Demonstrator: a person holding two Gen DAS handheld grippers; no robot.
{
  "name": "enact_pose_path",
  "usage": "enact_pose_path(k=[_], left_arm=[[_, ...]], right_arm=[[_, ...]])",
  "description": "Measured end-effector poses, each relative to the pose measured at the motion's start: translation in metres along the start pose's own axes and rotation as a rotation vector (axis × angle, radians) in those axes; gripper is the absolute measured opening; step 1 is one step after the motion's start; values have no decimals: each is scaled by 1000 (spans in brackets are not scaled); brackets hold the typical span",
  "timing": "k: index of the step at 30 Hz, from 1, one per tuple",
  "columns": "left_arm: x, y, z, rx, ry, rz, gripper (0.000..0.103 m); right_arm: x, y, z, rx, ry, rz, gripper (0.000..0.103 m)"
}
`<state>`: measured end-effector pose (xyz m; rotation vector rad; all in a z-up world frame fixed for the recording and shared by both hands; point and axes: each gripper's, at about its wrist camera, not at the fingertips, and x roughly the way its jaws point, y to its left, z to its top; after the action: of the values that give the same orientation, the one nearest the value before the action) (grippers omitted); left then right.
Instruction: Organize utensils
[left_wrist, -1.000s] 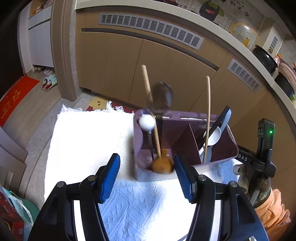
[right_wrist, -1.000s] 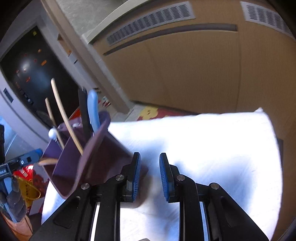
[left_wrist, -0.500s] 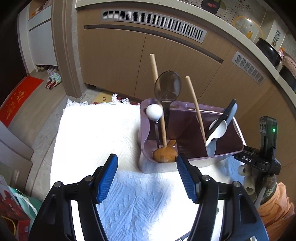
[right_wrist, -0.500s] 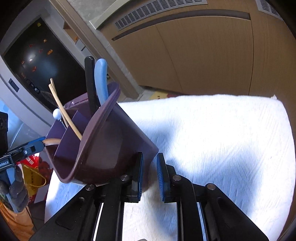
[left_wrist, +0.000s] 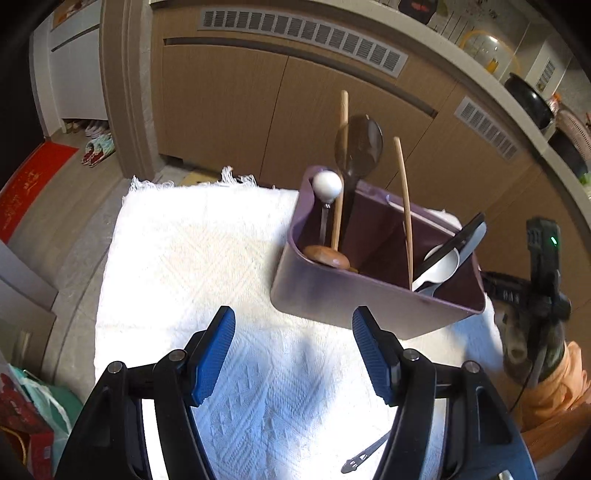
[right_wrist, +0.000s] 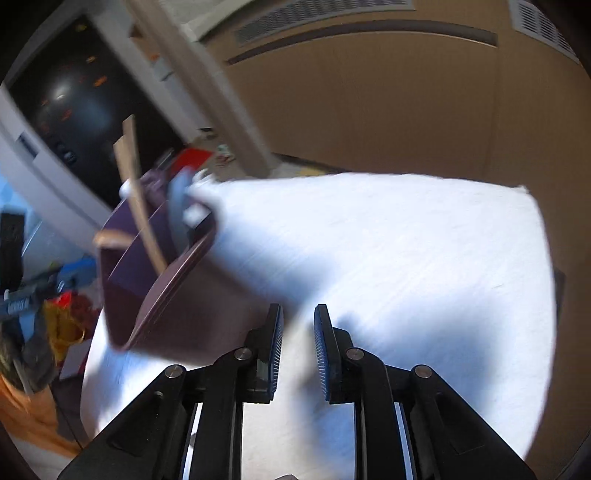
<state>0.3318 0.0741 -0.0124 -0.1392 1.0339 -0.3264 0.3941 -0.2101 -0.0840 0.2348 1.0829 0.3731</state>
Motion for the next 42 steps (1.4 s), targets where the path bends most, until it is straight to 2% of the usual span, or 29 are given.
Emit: enact_pose_path(k=[5,8,14,17,18,21,23,27,29,31,34,36,39,41,42], left_arm=[[-8,23,10,-43,-64,-61,63],[0,30,19,-46,-45,-136,63],[22,9,30,57,-9,-269,63],[32,1,28,76,15,-290,66],[33,0,26,78,17,-295,69],[31,-7,18,84,30,-307,69],[24,-8,12,84,17,-283,69],[0,-8,-15,61,-78,-136,71],[-10,-9,-33,48,-112,-70,79],[-22,-14,-57,58,-148,0,92],[-36,-27,-86,84,-167,79,96],[-45,-29,-103,96,-175,124,96],[-52,-24,-122,65,-169,119,99],[-50,-17,-118,25,-180,119,100],[-46,-11,-111,8,-188,94,100]], right_arm=[[-1,-10,43,90,57,-45,23],[7,2,72,110,114,-53,28],[43,36,112,64,246,-96,44],[59,35,110,71,282,-137,45],[53,30,98,74,276,-149,45],[42,18,86,88,186,-234,45],[26,13,75,96,108,-294,45],[-18,11,33,120,-36,-371,46],[-34,17,6,120,-75,-378,48],[-44,29,-27,116,-96,-362,51],[-51,51,-65,111,-138,-330,58],[-49,67,-84,94,-154,-292,69],[-37,87,-109,26,-115,-192,72],[-20,99,-116,-41,-73,-151,72],[-12,103,-116,-72,-59,-149,72]])
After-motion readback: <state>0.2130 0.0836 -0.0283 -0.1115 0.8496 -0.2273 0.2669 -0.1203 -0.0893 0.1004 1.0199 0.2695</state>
